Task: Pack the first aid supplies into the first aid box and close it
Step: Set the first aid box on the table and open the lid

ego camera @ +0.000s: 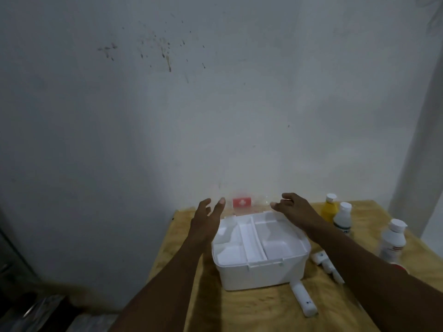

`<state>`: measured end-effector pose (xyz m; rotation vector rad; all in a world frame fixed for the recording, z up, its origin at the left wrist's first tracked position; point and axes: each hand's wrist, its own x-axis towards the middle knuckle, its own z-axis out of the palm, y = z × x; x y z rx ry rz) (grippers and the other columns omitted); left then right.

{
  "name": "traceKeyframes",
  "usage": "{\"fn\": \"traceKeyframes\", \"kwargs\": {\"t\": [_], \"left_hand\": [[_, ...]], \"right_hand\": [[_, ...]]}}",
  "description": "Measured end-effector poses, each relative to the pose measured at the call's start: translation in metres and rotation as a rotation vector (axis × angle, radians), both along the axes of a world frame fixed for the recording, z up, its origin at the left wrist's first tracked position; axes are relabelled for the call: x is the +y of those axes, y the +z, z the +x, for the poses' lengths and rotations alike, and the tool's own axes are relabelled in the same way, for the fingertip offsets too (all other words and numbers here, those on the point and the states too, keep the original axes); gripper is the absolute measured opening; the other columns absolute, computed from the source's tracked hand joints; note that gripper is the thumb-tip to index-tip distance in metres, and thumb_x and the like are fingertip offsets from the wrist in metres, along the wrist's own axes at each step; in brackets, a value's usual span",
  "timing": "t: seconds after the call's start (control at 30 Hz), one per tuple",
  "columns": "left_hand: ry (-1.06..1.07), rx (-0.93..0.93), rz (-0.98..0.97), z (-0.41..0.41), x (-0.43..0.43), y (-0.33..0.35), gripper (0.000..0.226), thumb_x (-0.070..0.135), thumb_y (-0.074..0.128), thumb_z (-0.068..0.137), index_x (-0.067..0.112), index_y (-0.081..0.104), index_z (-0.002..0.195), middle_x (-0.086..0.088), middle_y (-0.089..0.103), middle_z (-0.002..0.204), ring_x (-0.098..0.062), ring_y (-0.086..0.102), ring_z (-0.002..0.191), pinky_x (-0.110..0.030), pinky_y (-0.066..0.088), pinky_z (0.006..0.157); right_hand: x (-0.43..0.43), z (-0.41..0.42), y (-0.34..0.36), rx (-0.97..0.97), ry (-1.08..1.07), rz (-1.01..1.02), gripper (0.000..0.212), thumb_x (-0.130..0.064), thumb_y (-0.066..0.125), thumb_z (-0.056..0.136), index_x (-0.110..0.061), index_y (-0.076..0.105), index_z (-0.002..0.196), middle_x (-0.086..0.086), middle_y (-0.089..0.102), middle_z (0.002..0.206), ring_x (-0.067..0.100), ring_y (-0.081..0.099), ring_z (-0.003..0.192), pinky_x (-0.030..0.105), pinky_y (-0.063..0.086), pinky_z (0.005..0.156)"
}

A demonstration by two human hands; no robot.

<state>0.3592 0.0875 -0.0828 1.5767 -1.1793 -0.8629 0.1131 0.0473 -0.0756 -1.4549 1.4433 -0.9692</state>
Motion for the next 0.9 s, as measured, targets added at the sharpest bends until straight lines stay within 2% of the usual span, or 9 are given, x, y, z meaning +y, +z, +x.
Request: {"fn": "traceKeyframes", "kwargs": {"t": [0.1, 0.23, 0.33, 0.43, 0.57, 0.63, 0.73, 0.8, 0.9], "left_hand": [[0.001, -0.007, 0.006, -0.005, 0.003, -0.014, 0.074, 0.068, 0.05, 0.09, 0.026, 0.039, 0.149, -0.003, 0.04, 0.157, -0.026, 0.043, 0.14, -0.038, 0.037, 0.106], [0.003, 0.028, 0.016, -0.004, 0.004, -0.013, 0.073, 0.064, 0.049, 0.093, 0.024, 0.035, 0.153, -0.003, 0.036, 0.16, -0.027, 0.039, 0.143, -0.037, 0.035, 0.106], [0.005, 0.061, 0.039, -0.001, 0.009, -0.01, 0.073, 0.062, 0.048, 0.094, 0.024, 0.031, 0.154, -0.005, 0.033, 0.162, -0.029, 0.038, 0.143, -0.037, 0.035, 0.105], [0.014, 0.057, 0.075, 0.002, 0.022, -0.013, 0.075, 0.063, 0.05, 0.093, 0.023, 0.031, 0.153, -0.008, 0.038, 0.158, -0.031, 0.045, 0.137, -0.038, 0.04, 0.104], [-0.011, 0.057, 0.111, 0.004, 0.049, -0.021, 0.078, 0.068, 0.054, 0.088, 0.028, 0.033, 0.151, -0.007, 0.043, 0.154, -0.031, 0.051, 0.13, -0.051, 0.047, 0.105], [-0.019, 0.055, 0.104, 0.003, 0.06, -0.023, 0.077, 0.067, 0.056, 0.086, 0.028, 0.036, 0.149, -0.006, 0.048, 0.148, -0.029, 0.054, 0.126, -0.051, 0.048, 0.104], [-0.009, 0.026, 0.086, -0.003, 0.076, -0.025, 0.064, 0.055, 0.059, 0.091, 0.025, 0.042, 0.145, -0.002, 0.056, 0.132, -0.027, 0.058, 0.115, -0.05, 0.051, 0.1], [-0.019, -0.011, 0.07, -0.007, 0.085, -0.029, 0.057, 0.048, 0.058, 0.094, 0.023, 0.045, 0.144, -0.004, 0.058, 0.135, -0.027, 0.059, 0.115, -0.05, 0.052, 0.099], [-0.037, -0.08, 0.041, -0.014, 0.095, -0.031, 0.054, 0.042, 0.05, 0.099, 0.022, 0.04, 0.148, -0.007, 0.054, 0.144, -0.03, 0.055, 0.124, -0.051, 0.048, 0.104]], "right_hand": [[0.004, 0.0, -0.015, 0.081, -0.021, -0.039, 0.063, -0.036, 0.067, 0.089, -0.015, 0.044, 0.144, 0.007, 0.048, 0.148, 0.026, 0.049, 0.131, 0.038, 0.043, 0.102], [0.004, 0.0, -0.015, 0.096, -0.034, -0.062, 0.062, -0.036, 0.066, 0.089, -0.015, 0.045, 0.143, 0.008, 0.049, 0.148, 0.026, 0.048, 0.133, 0.04, 0.042, 0.106], [0.008, -0.001, -0.014, 0.067, -0.063, -0.032, 0.059, -0.041, 0.064, 0.09, -0.015, 0.048, 0.141, 0.01, 0.053, 0.142, 0.027, 0.052, 0.125, 0.039, 0.045, 0.1], [0.017, -0.005, -0.016, 0.075, -0.124, -0.057, 0.05, -0.041, 0.059, 0.092, -0.013, 0.055, 0.134, 0.01, 0.056, 0.138, 0.027, 0.054, 0.118, 0.037, 0.045, 0.096], [0.042, -0.007, -0.018, 0.071, -0.22, -0.152, 0.037, -0.035, 0.055, 0.095, -0.013, 0.064, 0.123, 0.008, 0.063, 0.129, 0.02, 0.055, 0.105, 0.036, 0.044, 0.093], [0.055, -0.008, -0.019, 0.097, -0.247, -0.182, 0.034, -0.032, 0.055, 0.095, -0.012, 0.065, 0.12, 0.008, 0.065, 0.126, 0.023, 0.058, 0.108, 0.04, 0.046, 0.098], [0.075, -0.009, -0.018, 0.137, -0.245, -0.197, 0.037, -0.03, 0.056, 0.093, -0.011, 0.064, 0.124, 0.01, 0.066, 0.127, 0.027, 0.059, 0.114, 0.044, 0.046, 0.102], [0.088, -0.009, -0.018, 0.147, -0.215, -0.193, 0.04, -0.029, 0.058, 0.093, -0.011, 0.061, 0.129, 0.01, 0.064, 0.131, 0.026, 0.059, 0.117, 0.043, 0.046, 0.103], [0.106, -0.013, -0.016, 0.155, -0.184, -0.206, 0.044, -0.03, 0.057, 0.094, -0.01, 0.057, 0.133, 0.01, 0.061, 0.135, 0.024, 0.058, 0.12, 0.036, 0.045, 0.101]]}}
